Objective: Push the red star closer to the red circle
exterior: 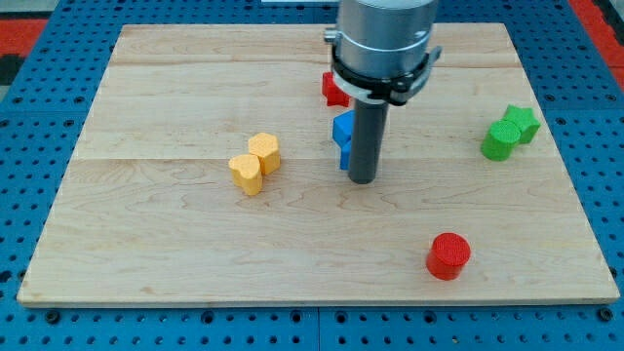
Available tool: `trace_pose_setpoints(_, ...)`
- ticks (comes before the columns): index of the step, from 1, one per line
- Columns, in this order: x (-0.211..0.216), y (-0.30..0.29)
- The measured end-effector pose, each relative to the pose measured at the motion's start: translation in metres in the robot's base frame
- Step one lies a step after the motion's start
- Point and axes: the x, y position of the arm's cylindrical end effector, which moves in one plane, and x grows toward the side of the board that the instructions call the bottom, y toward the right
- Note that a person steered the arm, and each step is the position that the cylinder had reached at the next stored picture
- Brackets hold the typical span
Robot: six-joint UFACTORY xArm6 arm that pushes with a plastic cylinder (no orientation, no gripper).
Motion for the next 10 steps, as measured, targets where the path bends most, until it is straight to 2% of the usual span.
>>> trace_pose_setpoints(1, 0.024, 0.046)
trace_pose_setpoints(3, -0.006, 0.181)
trace_pose_setpoints(4, -0.004, 0.232)
trace_pose_setpoints(5, -0.043, 0.269)
trace_pose_setpoints(6, -0.102, 0.245)
trace_pose_setpoints(7, -0.149, 0.145)
trace_pose_setpoints(8, -0.165, 0.051)
trace_pose_setpoints(9, -0.164, 0.030)
trace_pose_setpoints(10, -0.174, -0.056)
